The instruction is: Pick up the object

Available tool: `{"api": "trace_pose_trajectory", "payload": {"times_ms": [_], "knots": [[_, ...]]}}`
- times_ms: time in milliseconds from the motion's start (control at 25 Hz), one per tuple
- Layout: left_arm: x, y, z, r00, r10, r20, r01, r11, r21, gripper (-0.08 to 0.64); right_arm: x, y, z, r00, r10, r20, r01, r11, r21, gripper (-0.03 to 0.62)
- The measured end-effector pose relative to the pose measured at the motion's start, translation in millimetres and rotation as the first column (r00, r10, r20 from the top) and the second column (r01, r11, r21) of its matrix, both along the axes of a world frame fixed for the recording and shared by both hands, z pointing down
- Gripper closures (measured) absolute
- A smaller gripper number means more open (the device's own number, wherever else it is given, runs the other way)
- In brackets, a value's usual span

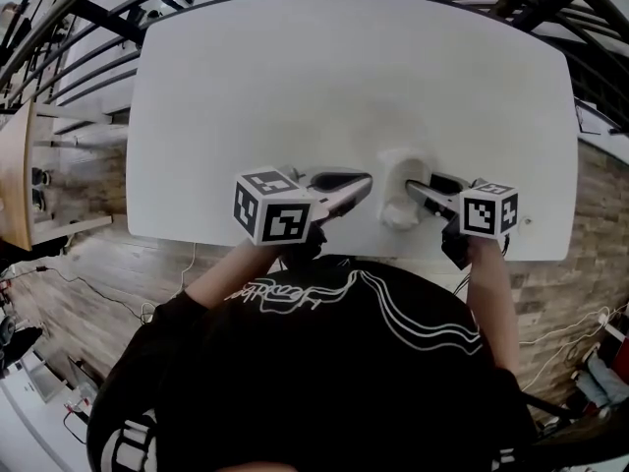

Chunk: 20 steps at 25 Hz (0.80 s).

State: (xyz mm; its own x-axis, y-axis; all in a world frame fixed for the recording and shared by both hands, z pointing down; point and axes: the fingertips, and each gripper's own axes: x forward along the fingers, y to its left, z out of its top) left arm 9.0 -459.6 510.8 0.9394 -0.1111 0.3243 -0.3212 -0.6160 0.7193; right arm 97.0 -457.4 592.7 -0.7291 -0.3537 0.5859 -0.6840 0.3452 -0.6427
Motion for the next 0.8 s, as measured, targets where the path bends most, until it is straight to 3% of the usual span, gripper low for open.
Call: {"api": "trace_pose_trajectory", "payload": {"times_ms": [320, 800], "knots": [[-3.9, -1.8, 0.0, 1.000, -0.016, 0.001, 0.016, 1.000, 0.009, 0.552, -1.8, 1.1, -0.5, 0.999, -0.014, 0.050, 0.015, 1.000, -0.011, 0.423], [-10.5, 2.5, -7.4, 0.999, -0.039, -0.001, 0.039, 0.999, 0.019, 0.552, -2.5, 0.4, -6.9, 0.999, -0.012, 0.033, 0.012, 1.000, 0.006, 0.436]]}}
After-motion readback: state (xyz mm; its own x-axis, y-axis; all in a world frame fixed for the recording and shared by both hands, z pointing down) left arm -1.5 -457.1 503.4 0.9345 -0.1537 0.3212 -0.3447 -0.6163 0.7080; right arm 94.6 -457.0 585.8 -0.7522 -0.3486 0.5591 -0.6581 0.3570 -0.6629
